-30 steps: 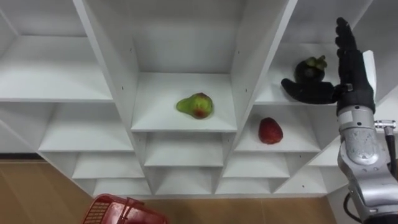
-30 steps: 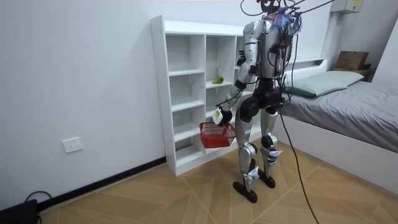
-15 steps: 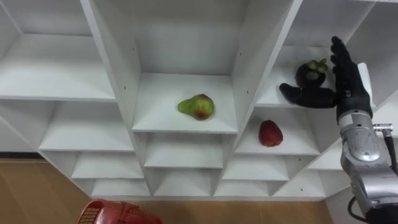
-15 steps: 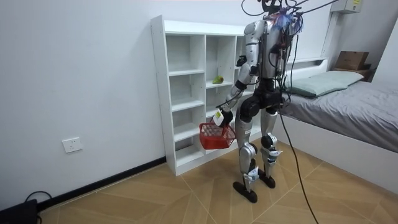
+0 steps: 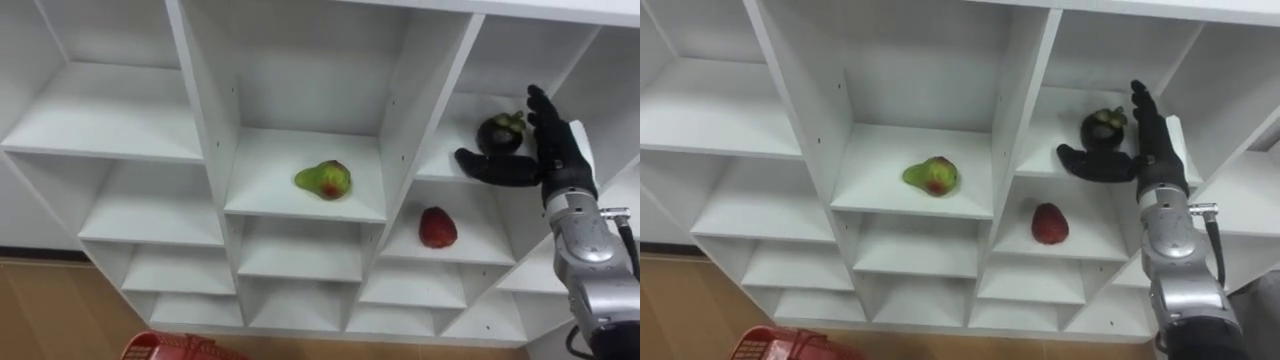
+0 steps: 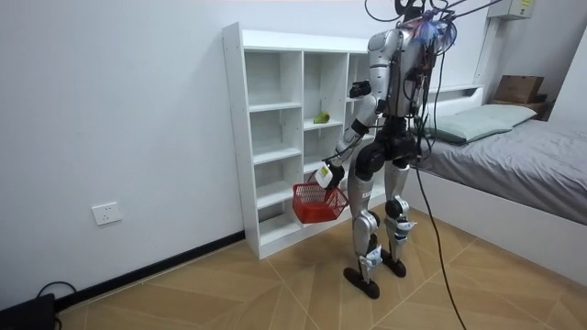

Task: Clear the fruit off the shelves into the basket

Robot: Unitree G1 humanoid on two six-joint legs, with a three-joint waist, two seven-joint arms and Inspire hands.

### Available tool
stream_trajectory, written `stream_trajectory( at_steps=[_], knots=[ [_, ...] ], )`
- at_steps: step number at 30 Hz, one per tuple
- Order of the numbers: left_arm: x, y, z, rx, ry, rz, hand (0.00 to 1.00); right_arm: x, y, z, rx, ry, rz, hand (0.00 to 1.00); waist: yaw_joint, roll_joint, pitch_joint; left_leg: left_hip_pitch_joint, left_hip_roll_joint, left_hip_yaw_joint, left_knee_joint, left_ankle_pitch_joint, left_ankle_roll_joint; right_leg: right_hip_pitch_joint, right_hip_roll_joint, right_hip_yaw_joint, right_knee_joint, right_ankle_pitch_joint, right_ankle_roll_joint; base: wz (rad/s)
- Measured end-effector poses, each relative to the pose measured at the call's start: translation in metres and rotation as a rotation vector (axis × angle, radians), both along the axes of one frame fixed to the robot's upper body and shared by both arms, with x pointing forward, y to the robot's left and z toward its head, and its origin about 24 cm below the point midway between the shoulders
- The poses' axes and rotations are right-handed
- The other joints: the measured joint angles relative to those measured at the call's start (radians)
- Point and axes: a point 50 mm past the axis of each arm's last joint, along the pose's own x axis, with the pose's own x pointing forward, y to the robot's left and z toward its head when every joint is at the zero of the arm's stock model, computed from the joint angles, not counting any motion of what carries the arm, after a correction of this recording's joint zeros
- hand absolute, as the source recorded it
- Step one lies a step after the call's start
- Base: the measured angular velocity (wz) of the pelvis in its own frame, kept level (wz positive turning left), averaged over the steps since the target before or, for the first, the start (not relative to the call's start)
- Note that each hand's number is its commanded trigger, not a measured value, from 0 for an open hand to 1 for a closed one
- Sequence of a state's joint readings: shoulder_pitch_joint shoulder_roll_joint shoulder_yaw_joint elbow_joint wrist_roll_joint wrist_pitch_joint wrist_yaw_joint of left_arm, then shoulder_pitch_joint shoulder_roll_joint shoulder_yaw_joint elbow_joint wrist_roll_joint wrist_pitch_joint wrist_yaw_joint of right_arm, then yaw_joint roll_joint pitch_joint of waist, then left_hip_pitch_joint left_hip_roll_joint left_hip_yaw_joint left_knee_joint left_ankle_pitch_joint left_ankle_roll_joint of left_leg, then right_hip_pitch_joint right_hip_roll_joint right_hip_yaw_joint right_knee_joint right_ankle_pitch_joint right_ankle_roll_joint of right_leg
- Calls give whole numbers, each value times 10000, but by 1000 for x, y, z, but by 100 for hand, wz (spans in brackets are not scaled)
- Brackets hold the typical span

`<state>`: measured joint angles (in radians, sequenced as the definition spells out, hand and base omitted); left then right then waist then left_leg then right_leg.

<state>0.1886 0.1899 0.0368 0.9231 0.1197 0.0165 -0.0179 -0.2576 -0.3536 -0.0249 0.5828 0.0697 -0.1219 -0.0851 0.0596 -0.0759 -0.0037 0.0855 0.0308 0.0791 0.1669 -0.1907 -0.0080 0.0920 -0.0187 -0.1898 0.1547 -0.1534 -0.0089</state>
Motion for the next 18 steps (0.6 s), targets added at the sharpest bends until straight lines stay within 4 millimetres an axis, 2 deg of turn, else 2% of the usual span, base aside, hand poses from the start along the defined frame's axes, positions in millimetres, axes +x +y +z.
stream_trajectory(
  at_steps=[2,5,6,11,18],
  knots=[
    [0,0,0,70,-6,32,100,-1,-1,-3,-5,90,-7,36,-6,-6,6,85,0,-23,-13,0,0,86,-1,-35,-5,0,-1,2],
    [-1,1,0,114,15,63,100,-2,-2,-5,12,159,35,96,-5,-22,8,134,1,-20,-36,-7,3,142,-1,-44,-14,0,1,1],
    [-2,1,-1,126,61,81,100,-2,-4,-4,16,139,-34,100,-6,-34,3,140,0,-15,-35,-7,3,148,0,-41,-14,0,0,0],
    [-4,1,-2,132,208,123,100,-4,-17,-1,-6,62,-540,100,-10,-58,1,154,6,-12,-34,-7,3,159,6,-41,-14,0,0,0],
    [-5,2,-2,307,197,203,100,-5,-25,1,168,-49,-896,100,-17,-60,3,145,25,0,-40,-10,-3,140,24,-26,-14,0,0,0]
  ],
)
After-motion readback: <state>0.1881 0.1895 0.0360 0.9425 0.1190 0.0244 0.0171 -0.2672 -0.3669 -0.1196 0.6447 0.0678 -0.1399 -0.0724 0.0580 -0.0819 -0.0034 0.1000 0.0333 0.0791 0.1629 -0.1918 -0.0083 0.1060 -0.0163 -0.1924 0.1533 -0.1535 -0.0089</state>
